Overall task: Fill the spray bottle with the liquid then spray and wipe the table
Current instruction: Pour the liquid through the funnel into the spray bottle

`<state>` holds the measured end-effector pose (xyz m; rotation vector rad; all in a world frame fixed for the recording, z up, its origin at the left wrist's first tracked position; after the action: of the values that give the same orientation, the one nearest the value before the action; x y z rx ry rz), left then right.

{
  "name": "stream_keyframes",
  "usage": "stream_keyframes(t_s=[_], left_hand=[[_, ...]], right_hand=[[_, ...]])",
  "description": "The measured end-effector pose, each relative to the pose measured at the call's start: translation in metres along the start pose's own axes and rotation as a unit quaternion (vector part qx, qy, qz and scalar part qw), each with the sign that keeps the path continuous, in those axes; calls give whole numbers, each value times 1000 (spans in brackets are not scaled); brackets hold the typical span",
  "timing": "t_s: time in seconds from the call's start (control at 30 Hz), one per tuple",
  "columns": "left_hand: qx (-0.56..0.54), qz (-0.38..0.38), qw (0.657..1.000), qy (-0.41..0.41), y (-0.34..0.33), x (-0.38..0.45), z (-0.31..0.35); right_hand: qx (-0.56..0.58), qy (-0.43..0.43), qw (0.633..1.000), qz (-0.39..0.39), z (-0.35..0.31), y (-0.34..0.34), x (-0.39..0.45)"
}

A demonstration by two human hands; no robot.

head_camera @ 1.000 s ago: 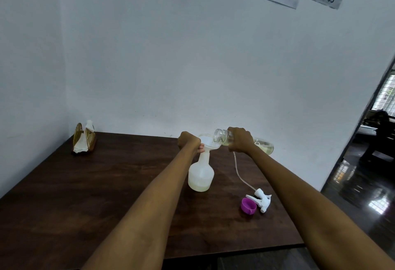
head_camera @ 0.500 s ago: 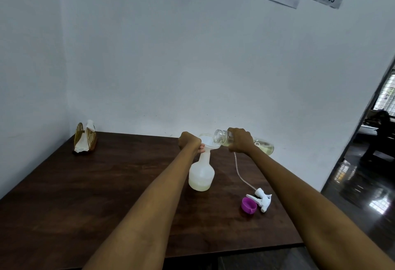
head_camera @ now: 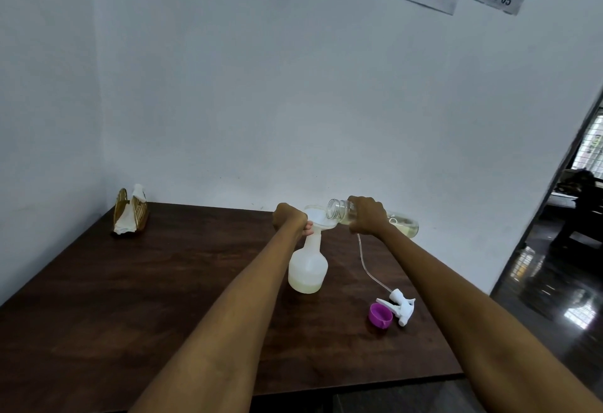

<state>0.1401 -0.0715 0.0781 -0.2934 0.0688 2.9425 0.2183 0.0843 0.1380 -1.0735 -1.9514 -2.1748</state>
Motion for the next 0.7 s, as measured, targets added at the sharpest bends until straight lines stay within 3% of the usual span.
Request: stream_keyframes(t_s=[0.7], left_hand=[[-14,10,1000,16,-1,-1,-3]], right_hand=[[-9,-4,1000,-2,4,2,-1]])
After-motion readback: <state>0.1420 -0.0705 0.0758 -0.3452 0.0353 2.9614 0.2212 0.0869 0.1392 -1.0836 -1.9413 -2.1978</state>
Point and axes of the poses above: each hand's wrist, its own x-axis towards the middle knuckle, its own y-axis out of the back of the hand, z = x × y, the point moved 9 cm from there along x, towards the middle knuckle, and after that the axes turned 12 degrees about z, right-handed, at the moved point
